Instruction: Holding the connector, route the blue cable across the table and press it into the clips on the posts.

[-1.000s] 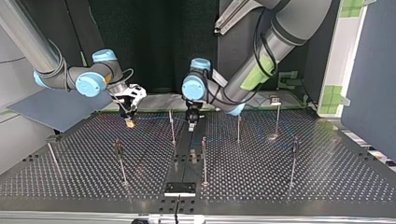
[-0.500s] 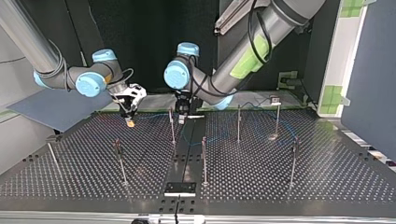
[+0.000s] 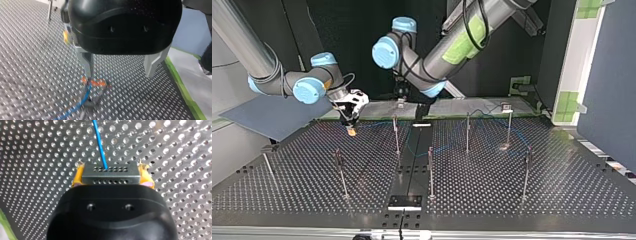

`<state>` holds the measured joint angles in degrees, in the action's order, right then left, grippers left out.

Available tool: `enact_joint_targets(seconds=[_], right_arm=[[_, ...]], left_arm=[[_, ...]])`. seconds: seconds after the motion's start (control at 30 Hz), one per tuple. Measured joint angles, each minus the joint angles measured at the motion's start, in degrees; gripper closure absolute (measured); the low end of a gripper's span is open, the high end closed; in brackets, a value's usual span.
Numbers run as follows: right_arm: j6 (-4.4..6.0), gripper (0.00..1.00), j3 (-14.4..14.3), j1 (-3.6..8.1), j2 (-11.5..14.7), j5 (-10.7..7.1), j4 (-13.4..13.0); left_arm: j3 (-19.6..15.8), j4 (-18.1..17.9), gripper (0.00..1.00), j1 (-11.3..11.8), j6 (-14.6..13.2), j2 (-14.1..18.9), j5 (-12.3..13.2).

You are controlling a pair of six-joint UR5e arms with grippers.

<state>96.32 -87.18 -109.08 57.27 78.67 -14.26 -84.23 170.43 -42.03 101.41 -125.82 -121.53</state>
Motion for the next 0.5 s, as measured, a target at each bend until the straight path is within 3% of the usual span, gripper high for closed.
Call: enact_joint_targets(seconds=[0.1,0.23,0.5], right_arm=[[0.27,1.00,0.01,0.34,0.01,0.00,0.35],[0.41,1.00,0.01,0.77,0.00,0.00,0.57],[0.21,1.00,0.01,1.55,0.00,0.00,0.62]], left_arm=[[0.94,-1.56,0.00,-1.84,1.37,-0.04,-1.35],[2.74,-3.66,0.00,-3.85,3.38,-0.10,-0.79],[6.47,-6.72,0.00,-3.71,7.15,-0.77,2.49]])
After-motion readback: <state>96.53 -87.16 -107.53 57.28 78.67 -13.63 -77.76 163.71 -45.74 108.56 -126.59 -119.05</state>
